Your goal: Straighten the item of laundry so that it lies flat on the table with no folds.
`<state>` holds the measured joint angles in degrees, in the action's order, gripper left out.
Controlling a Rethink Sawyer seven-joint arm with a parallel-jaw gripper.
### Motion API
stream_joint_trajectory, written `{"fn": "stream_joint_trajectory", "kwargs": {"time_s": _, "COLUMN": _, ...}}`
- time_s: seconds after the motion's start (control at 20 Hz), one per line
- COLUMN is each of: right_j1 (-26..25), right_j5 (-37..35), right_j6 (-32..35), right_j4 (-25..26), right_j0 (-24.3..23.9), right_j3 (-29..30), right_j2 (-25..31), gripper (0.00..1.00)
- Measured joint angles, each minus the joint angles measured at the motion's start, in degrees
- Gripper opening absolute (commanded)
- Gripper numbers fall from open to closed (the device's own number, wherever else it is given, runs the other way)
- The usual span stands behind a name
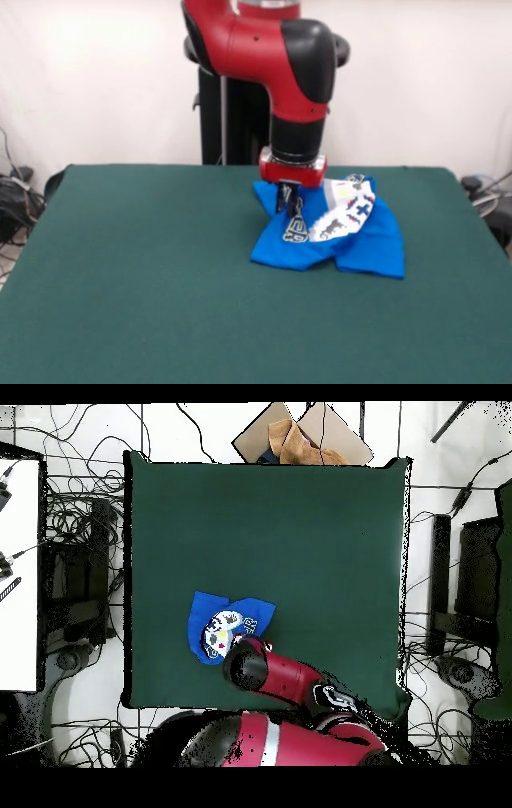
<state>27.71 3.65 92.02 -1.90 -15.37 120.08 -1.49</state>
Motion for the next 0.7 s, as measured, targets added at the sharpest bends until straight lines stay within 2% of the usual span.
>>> {"fn": "stream_joint_trajectory", "kwargs": {"time_s": 0.3, "right_j1": 3.90, "right_j5": 0.51, "right_j6": 0.00, "right_j4": 3.71, "right_j0": 0.71, "right_j3": 0.02, "right_j2": -3.12, "gripper": 0.00}}
{"fn": "stream_joint_trajectory", "kwargs": {"time_s": 0.7, "right_j1": 9.79, "right_j5": 0.48, "right_j6": 0.00, "right_j4": 13.64, "right_j0": -5.70, "right_j3": -1.17, "right_j2": -5.08, "gripper": 0.00}}
